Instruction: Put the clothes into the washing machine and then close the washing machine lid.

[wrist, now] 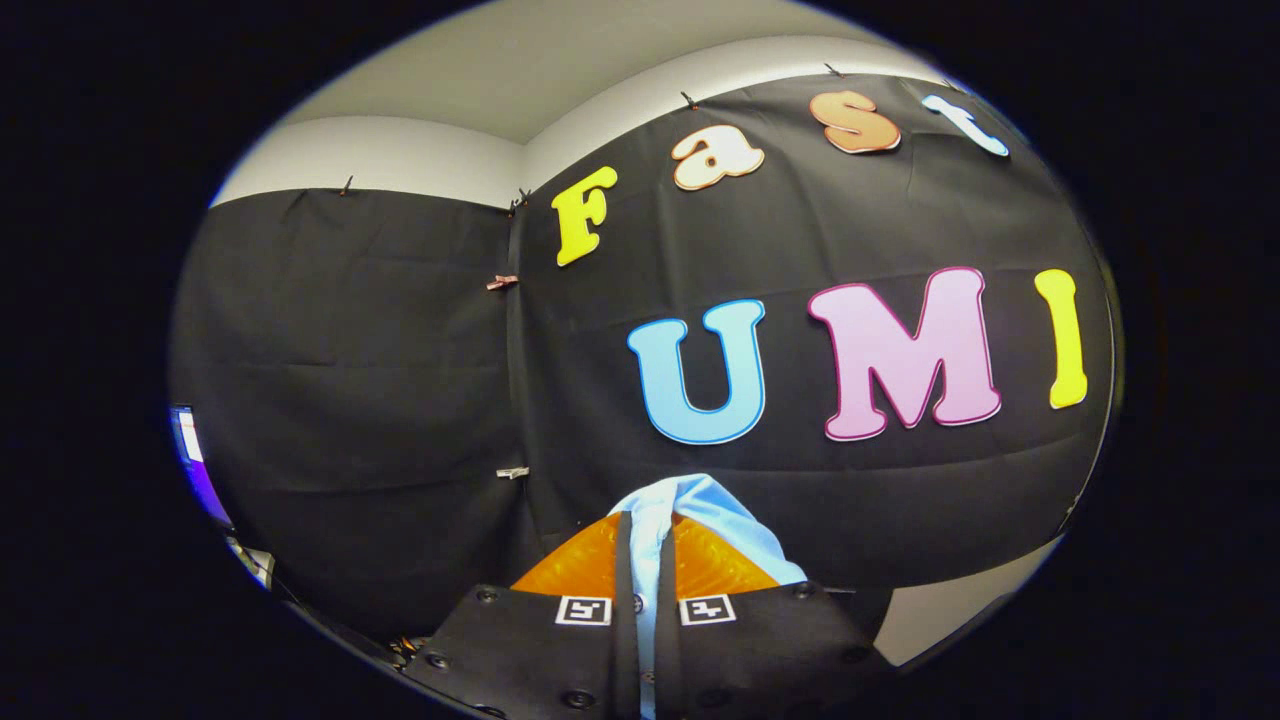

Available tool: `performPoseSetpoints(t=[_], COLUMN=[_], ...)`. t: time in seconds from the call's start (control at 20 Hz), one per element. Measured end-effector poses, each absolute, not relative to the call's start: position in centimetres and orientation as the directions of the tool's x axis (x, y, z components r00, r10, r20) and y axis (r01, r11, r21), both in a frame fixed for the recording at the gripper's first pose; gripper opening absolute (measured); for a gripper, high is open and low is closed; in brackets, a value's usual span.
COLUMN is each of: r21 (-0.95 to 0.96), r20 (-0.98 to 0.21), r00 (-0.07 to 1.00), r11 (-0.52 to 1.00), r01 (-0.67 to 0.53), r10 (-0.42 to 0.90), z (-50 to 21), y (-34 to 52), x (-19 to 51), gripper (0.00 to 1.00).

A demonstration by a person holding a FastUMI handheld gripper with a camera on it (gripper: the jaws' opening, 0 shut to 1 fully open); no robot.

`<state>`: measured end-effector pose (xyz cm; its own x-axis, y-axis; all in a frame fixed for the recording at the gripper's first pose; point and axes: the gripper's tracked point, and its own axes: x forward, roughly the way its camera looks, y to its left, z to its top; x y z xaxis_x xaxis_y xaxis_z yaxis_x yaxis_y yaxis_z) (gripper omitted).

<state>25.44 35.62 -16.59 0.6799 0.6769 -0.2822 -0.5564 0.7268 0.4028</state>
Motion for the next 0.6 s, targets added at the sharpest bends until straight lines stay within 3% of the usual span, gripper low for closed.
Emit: performPoseSetpoints(t=[0.6], r21=[0.42], r20=[-0.46], r00=[0.527], r11=[0.698], r01=[-0.58], r10=[0.715], z=[-32.4], y=[41.7], x=[24.6], gripper=[0.1])
